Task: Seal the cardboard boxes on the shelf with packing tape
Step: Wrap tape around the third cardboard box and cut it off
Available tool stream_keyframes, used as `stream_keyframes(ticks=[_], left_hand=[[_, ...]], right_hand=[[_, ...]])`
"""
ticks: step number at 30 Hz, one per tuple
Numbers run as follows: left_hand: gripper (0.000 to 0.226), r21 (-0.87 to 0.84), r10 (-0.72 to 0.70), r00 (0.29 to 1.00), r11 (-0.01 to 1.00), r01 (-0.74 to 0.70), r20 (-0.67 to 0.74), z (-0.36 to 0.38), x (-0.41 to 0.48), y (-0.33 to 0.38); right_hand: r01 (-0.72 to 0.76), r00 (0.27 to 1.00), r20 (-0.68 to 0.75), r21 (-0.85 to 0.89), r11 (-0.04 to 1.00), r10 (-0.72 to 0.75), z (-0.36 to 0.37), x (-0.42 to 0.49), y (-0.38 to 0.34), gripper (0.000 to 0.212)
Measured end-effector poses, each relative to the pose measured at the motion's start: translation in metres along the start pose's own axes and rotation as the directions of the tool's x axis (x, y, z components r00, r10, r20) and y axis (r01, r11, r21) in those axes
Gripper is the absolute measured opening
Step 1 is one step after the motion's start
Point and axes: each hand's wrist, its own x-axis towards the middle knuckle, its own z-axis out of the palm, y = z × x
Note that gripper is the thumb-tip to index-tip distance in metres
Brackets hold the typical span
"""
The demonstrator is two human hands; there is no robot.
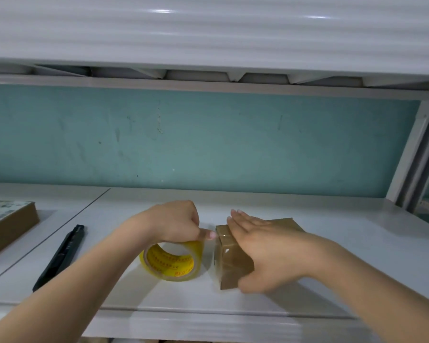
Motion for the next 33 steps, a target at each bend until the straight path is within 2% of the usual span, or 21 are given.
stream_keyframes(ticks=[2, 6, 8, 10, 12, 14, 16, 17, 18, 21, 22, 24, 28, 30, 33], left_hand=[[0.058, 0.008, 0.019, 1.0, 1.0, -0.019, -0.001, -0.001, 0.001, 0.0], [0.057, -0.093, 0.023, 1.0, 0.995, -0.023, -0.002, 0.0, 0.003, 0.0], [0.054, -0.116, 0.002, 0.998, 0.993, -0.008, -0.055, 0.0, 0.003, -0.001], [0.057, -0.271, -0.015, 0.997, 0.963, -0.006, -0.076, 0.001, 0.0, -0.008], [0.056, -0.569, 0.06, 0.998, 0.82, -0.056, -0.012, 0.003, -0.008, -0.019], [0.052, -0.806, 0.131, 0.991, 0.583, -0.108, -0.038, 0.007, -0.016, -0.028], [0.039, -0.944, 0.108, 0.989, 0.304, -0.127, -0.098, 0.004, -0.02, -0.03], [0.033, -0.96, 0.095, 0.985, 0.231, -0.16, -0.141, 0.0, -0.02, -0.03], [0.031, -0.95, 0.073, 0.981, 0.243, -0.194, -0.181, -0.006, -0.021, -0.03], [0.045, -0.784, 0.08, 0.962, 0.564, -0.259, -0.26, -0.021, -0.026, -0.034], [0.049, -0.736, 0.069, 0.964, 0.633, -0.241, -0.256, -0.023, -0.027, -0.034], [0.055, -0.694, 0.07, 0.97, 0.686, -0.218, -0.234, -0.023, -0.028, -0.032], [0.066, -0.676, 0.07, 0.983, 0.718, -0.168, -0.17, -0.01, -0.021, -0.019], [0.069, -0.624, 0.028, 0.993, 0.775, -0.096, -0.119, -0.001, -0.015, -0.012], [0.066, -0.581, 0.02, 0.999, 0.813, -0.036, -0.034, 0.001, -0.006, -0.004]], right_hand=[[0.016, 1.0, -0.001, 0.056, 0.998, -0.016, -0.001, 0.006, -0.004, 0.1], [0.007, 0.999, -0.041, 0.031, 0.999, -0.006, -0.003, 0.019, -0.003, 0.092], [-0.004, 0.998, -0.06, 0.106, 0.994, 0.011, -0.003, 0.024, -0.002, 0.082], [-0.015, 0.99, -0.13, 0.236, 0.972, 0.047, -0.004, 0.023, 0.004, 0.075], [-0.017, 0.967, -0.229, 0.372, 0.928, 0.109, -0.007, 0.019, 0.017, 0.077], [0.043, 0.938, -0.311, 0.545, 0.837, 0.154, -0.012, 0.013, 0.029, 0.069], [0.131, 0.924, -0.351, 0.664, 0.736, 0.152, -0.018, 0.007, 0.035, 0.062], [0.181, 0.914, -0.379, 0.702, 0.689, 0.146, -0.02, 0.006, 0.036, 0.062], [0.233, 0.896, -0.416, 0.737, 0.634, 0.154, -0.021, 0.004, 0.037, 0.062], [0.398, 0.817, -0.52, 0.822, 0.407, 0.251, -0.022, -0.002, 0.043, 0.063], [0.437, 0.808, -0.529, 0.833, 0.34, 0.26, -0.022, -0.004, 0.043, 0.062], [0.493, 0.805, -0.528, 0.849, 0.191, 0.271, -0.016, -0.003, 0.042, 0.059], [0.523, 0.818, -0.478, 0.85, -0.067, 0.321, 0.004, 0.004, 0.033, 0.055], [0.493, 0.839, -0.433, 0.862, -0.121, 0.331, 0.012, 0.002, 0.033, 0.056], [0.392, 0.889, -0.35, 0.915, -0.095, 0.297, 0.01, -0.004, 0.037, 0.056]])
